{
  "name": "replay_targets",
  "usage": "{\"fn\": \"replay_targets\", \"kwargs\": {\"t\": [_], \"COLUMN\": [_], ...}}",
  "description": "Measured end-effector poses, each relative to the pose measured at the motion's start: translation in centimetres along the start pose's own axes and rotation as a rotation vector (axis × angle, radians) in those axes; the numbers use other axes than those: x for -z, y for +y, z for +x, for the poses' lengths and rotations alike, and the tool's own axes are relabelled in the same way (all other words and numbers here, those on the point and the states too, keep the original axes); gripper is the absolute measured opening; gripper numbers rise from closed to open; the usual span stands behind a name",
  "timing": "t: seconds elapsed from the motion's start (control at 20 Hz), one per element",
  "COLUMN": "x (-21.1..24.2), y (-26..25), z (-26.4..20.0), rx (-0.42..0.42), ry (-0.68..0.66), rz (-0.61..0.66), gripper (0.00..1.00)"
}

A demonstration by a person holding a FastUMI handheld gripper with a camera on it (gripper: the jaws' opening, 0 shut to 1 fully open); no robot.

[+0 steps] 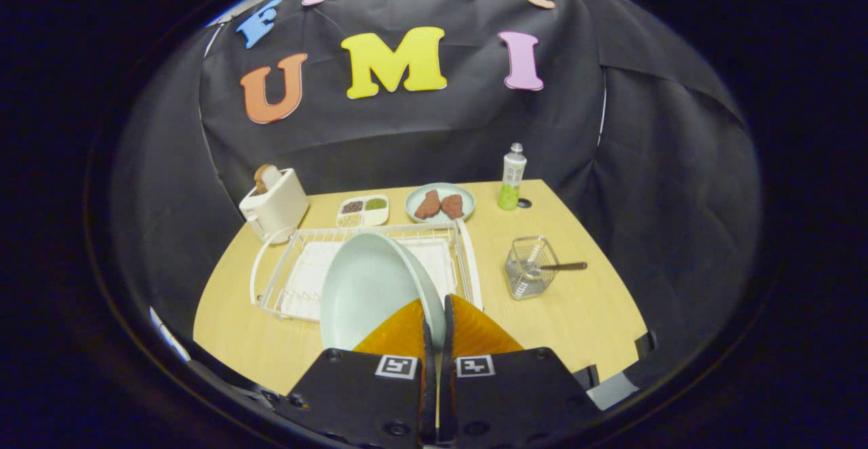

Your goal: Take the plate from the dish rack, then take the spoon from the basket and place it into the plate.

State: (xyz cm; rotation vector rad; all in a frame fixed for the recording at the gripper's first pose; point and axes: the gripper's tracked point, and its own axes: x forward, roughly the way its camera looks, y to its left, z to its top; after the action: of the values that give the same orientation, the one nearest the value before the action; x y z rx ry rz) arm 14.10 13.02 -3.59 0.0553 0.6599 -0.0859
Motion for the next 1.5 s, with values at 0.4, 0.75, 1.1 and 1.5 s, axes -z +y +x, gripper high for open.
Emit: {"fn": "replay_targets", "kwargs": {"t": [0.4, 0.75, 1.1, 1.5], "x": [12.6, 15.0, 15.0, 10.8], "y": [-3.3, -5.3, -9.8, -15.8], "z": [5.3, 8.3, 10.1, 10.4], "rx": [-0.111, -0.18, -0.02, 0.076], "ry": [0.21, 0.289, 0.204, -0.027], "rz": [0.108, 0.219, 0.078, -0.023], "gripper": [0.07, 0.08, 0.1, 0.87]}}
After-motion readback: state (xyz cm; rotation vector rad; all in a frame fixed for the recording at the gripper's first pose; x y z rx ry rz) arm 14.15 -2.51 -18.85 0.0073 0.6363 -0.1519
